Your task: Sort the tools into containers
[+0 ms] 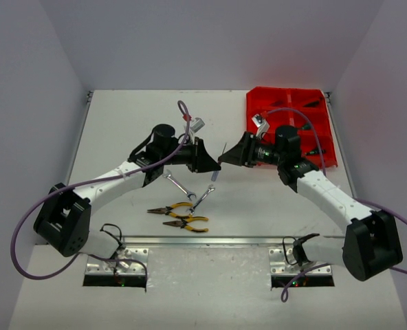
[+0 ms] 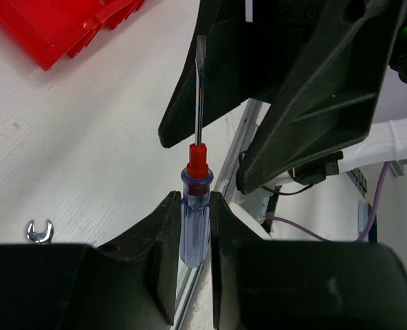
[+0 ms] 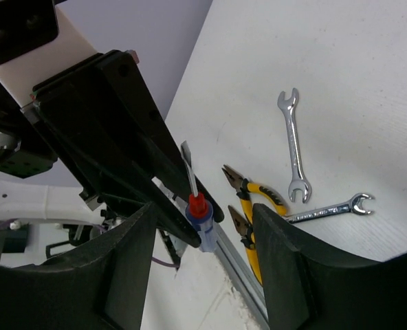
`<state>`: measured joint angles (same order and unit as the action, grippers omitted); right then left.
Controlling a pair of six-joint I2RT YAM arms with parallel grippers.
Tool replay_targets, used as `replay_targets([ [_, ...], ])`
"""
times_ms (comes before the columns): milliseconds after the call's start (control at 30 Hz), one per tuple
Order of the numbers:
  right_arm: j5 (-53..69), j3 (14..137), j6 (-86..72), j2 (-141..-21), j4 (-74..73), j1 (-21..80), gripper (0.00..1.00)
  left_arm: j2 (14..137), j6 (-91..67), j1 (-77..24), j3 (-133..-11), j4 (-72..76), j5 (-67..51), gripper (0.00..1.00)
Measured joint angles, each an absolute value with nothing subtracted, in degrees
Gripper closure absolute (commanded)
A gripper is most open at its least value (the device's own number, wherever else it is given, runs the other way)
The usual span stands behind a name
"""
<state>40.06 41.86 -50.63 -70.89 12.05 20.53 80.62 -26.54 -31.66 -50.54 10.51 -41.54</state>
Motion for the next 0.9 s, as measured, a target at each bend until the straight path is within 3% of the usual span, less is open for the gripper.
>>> replay_targets([
  [300, 39.1, 44.5, -49.4, -72.3, 12.3, 21.9, 0.83, 80.3, -28.5, -31.9, -48.4, 15.9, -45.5, 0.95],
  [367, 39.3, 44.7, -49.5, -73.1, 12.6, 22.6, 0.98, 80.3, -28.8, -32.0, -47.9, 16.6, -46.3, 0.95],
  [467, 39.6, 44.8, -49.5, -73.6, 13.5, 23.5, 1.0, 80.3, -28.9, -32.0, -47.9, 16.4, -46.5, 0.93],
  [500, 39.5, 44.8, -49.5, -73.6, 13.7, 23.5, 1.0, 80.3, -28.9, -32.0, -47.9, 16.4, -46.3, 0.87],
  [633, 38.0, 44.8, -49.5, -73.3, 13.4, 23.7, 1.0, 80.2, -28.4, -32.0, -48.1, 15.7, -44.9, 0.36],
  [700, 36.6, 44.8, -49.5, -72.5, 13.0, 23.8, 1.0, 80.2, -28.2, -32.0, -48.4, 14.3, -43.0, 0.24],
  [767, 35.0, 44.8, -49.5, -71.5, 12.7, 23.9, 1.0, 80.1, -27.8, -32.0, -48.4, 12.9, -41.0, 0.0],
  [900, 30.6, 45.6, -49.3, -70.7, 10.8, 24.0, 1.0, 78.6, -26.5, -32.0, -48.8, 7.2, -34.7, 0.0],
])
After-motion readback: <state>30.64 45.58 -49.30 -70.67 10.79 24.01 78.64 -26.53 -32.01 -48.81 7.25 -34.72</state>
